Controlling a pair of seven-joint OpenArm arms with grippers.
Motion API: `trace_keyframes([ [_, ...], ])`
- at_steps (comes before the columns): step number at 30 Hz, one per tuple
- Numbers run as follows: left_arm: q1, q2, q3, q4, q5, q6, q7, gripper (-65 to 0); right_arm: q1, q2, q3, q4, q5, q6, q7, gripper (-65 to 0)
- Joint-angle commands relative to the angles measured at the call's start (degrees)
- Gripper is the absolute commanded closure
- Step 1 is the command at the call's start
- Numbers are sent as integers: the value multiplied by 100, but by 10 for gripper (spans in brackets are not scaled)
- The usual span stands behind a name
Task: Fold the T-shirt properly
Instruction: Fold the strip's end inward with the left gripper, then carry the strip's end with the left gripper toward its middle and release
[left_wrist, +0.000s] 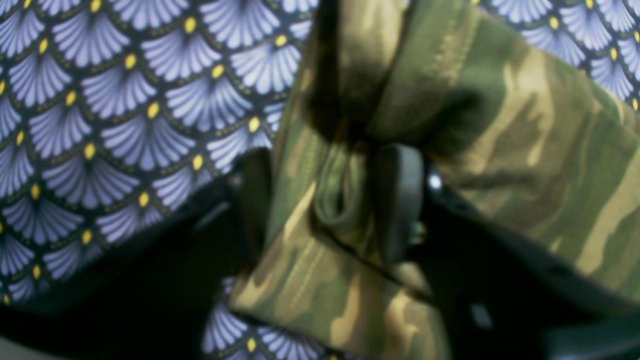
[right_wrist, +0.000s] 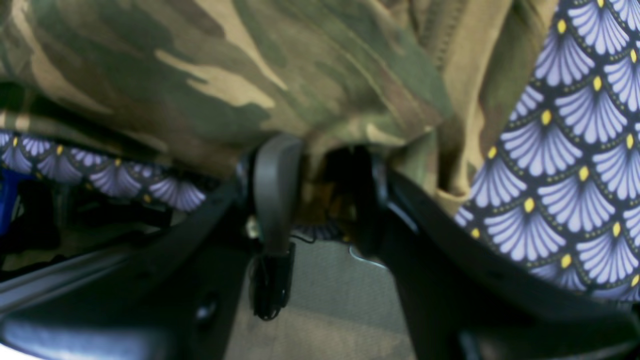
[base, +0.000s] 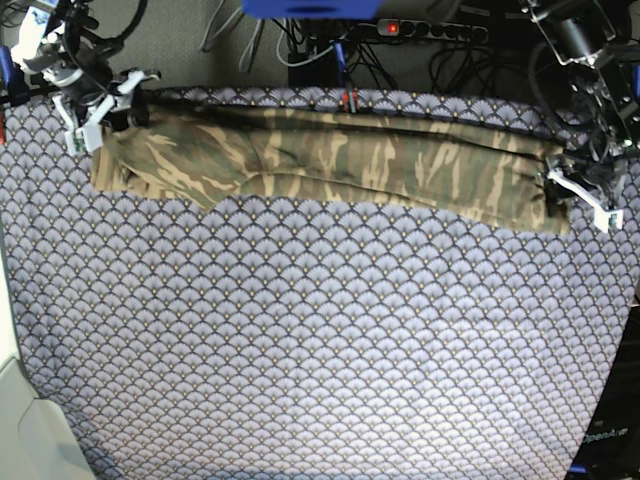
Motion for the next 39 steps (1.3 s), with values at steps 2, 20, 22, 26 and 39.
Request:
trace_keyframes([
  [2,139,59,52,-157,282,77,515,-178,-5,56,35,78,95,-3,98,-219],
  [20,227,498,69,2779,-580,129,1886,-6,-5,56,35,78,95,-3,98,-219],
  [22,157,691,149,3395,-624,129,2273,-6,-5,56,35,78,95,-3,98,-219],
  [26,42,973,887,4195,-650,138,2976,-5,-5,48,35,78,95,-3,98,-219],
  [39,420,1483,3700,4238,-597,147,2651,-5,-5,56,35,78,95,-3,98,-219],
])
